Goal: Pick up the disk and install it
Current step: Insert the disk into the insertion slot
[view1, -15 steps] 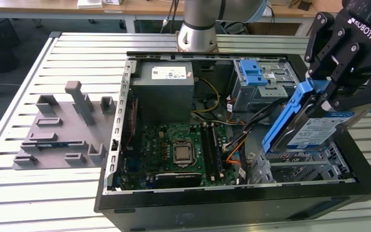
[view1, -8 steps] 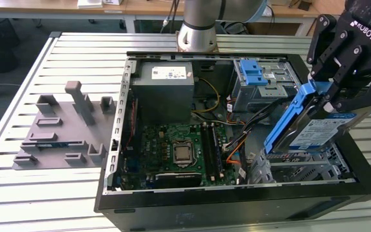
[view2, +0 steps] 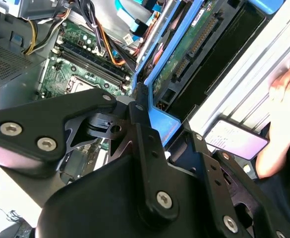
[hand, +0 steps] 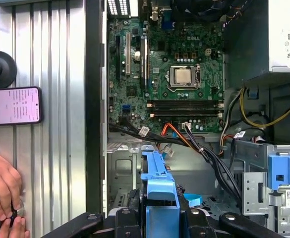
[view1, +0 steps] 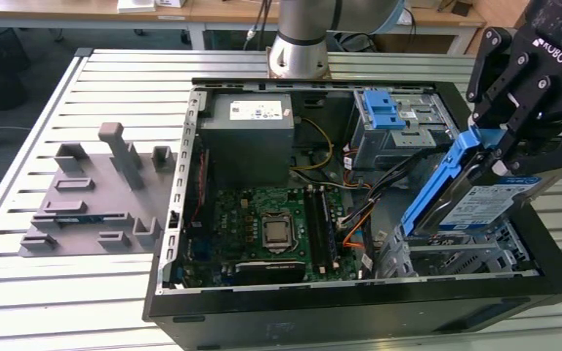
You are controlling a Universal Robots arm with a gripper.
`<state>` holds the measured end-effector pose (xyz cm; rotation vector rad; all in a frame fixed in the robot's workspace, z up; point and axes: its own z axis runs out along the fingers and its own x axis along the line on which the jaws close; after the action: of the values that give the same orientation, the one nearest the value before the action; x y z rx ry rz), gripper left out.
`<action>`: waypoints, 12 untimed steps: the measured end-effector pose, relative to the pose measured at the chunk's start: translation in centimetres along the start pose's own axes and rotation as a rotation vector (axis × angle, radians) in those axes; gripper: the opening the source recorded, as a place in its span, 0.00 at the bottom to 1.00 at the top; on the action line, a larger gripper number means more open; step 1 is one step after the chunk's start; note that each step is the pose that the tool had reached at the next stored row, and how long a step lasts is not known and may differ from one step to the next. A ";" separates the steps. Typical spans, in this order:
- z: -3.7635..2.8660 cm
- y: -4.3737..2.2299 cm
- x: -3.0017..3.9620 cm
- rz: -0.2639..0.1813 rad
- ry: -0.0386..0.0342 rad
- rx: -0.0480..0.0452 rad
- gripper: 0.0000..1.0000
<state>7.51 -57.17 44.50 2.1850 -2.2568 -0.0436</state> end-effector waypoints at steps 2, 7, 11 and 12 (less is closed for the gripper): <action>0.06 -0.03 0.05 0.000 0.0000 0.0000 0.36; 0.23 -0.07 0.17 0.000 0.0001 0.0000 0.36; 0.38 -0.08 0.23 0.000 0.0000 0.0000 0.36; 0.43 -0.09 0.23 0.000 0.0001 0.0000 0.36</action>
<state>7.58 -57.40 44.07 2.1850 -2.2567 -0.0435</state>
